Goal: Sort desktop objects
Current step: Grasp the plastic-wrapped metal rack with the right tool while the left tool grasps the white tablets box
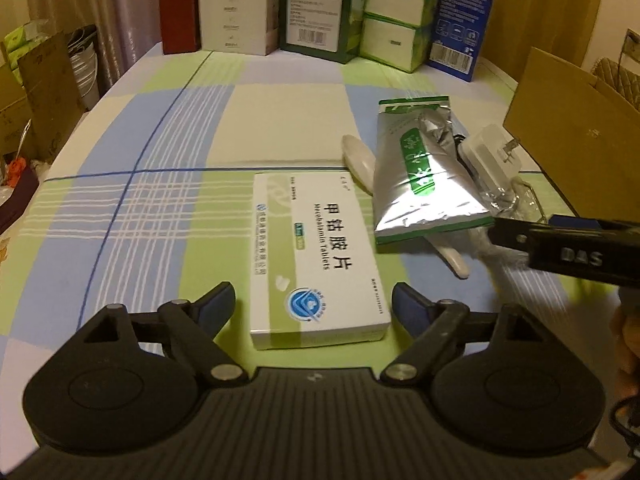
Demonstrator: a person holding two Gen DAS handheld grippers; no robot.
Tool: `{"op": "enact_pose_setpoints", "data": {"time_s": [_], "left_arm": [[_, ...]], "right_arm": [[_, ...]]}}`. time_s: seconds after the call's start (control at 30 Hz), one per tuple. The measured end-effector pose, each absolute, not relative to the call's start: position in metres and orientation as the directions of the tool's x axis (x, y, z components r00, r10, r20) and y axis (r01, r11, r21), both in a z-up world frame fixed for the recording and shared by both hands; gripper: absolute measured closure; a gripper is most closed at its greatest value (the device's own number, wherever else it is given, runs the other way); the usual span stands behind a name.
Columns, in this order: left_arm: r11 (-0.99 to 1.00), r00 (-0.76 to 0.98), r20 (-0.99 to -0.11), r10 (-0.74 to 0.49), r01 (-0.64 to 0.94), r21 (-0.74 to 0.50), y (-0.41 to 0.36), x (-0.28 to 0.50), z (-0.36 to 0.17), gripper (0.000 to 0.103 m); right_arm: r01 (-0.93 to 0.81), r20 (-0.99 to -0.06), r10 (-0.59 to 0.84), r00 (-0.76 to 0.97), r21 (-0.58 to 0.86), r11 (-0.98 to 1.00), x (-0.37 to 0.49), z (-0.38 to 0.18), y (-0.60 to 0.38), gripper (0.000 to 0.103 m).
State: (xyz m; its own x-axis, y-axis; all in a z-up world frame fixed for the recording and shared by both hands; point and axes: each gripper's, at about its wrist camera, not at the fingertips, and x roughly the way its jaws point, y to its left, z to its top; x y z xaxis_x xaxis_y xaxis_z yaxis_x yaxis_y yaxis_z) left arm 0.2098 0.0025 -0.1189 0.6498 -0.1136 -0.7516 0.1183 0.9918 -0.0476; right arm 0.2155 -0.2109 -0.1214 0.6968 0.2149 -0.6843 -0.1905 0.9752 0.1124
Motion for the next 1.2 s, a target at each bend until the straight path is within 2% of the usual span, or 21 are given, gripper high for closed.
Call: {"op": "enact_pose_setpoints", "data": {"time_s": [0.03, 0.07, 0.23, 0.27, 0.3, 0.4, 0.7, 0.73, 0.8, 0.87, 0.93, 1.2], "left_arm": [[0.991, 0.655, -0.747, -0.115, 0.126, -0.042, 0.000, 0.210, -0.119, 0.019], [0.990, 0.658, -0.744, -0.116, 0.134, -0.036, -0.002, 0.211, -0.119, 0.019], [0.990, 0.661, -0.744, -0.100, 0.138, -0.010, -0.007, 0.218, -0.123, 0.020], [0.991, 0.660, -0.745, -0.098, 0.137, -0.009, -0.008, 0.218, -0.123, 0.023], [0.991, 0.658, -0.748, -0.089, 0.131, -0.003, -0.008, 0.217, -0.123, 0.031], [0.992, 0.650, -0.756, -0.081, 0.127, 0.003, -0.010, 0.208, -0.121, 0.035], [0.988, 0.627, -0.770, -0.119, 0.150, -0.031, -0.021, 0.146, -0.108, 0.036], [0.987, 0.626, -0.770, -0.121, 0.156, -0.028, -0.022, 0.138, -0.107, 0.035], [0.987, 0.623, -0.774, -0.115, 0.157, -0.021, -0.025, 0.129, -0.105, 0.035], [0.987, 0.618, -0.777, -0.120, 0.157, -0.028, -0.025, 0.123, -0.106, 0.035], [0.988, 0.619, -0.776, -0.117, 0.152, -0.028, -0.025, 0.119, -0.106, 0.035], [0.990, 0.649, -0.752, -0.114, 0.140, -0.030, -0.021, 0.118, -0.099, 0.023]], "right_arm": [[-0.203, -0.685, 0.221, 0.694, 0.108, 0.973, 0.215, -0.121, -0.210, 0.043], [-0.216, -0.686, 0.223, 0.693, 0.098, 0.971, 0.213, -0.120, -0.208, 0.044], [-0.229, -0.697, 0.205, 0.687, 0.060, 0.972, 0.200, -0.117, -0.208, 0.045], [-0.235, -0.700, 0.206, 0.684, 0.055, 0.970, 0.196, -0.117, -0.210, 0.045], [-0.244, -0.703, 0.210, 0.680, 0.054, 0.968, 0.190, -0.116, -0.212, 0.045], [-0.267, -0.713, 0.220, 0.666, 0.048, 0.963, 0.169, -0.112, -0.219, 0.045], [-0.321, -0.735, 0.246, 0.632, 0.041, 0.946, 0.099, -0.106, -0.243, 0.045], [-0.330, -0.734, 0.246, 0.633, 0.032, 0.943, 0.094, -0.107, -0.243, 0.044], [-0.352, -0.719, 0.245, 0.651, 0.000, 0.936, 0.083, -0.109, -0.243, 0.035], [-0.348, -0.712, 0.230, 0.663, -0.021, 0.937, 0.078, -0.111, -0.240, 0.019], [-0.335, -0.706, 0.241, 0.666, 0.005, 0.942, 0.076, -0.112, -0.240, 0.018], [-0.188, -0.698, 0.209, 0.685, 0.108, 0.976, 0.095, -0.120, -0.241, 0.018]]}}
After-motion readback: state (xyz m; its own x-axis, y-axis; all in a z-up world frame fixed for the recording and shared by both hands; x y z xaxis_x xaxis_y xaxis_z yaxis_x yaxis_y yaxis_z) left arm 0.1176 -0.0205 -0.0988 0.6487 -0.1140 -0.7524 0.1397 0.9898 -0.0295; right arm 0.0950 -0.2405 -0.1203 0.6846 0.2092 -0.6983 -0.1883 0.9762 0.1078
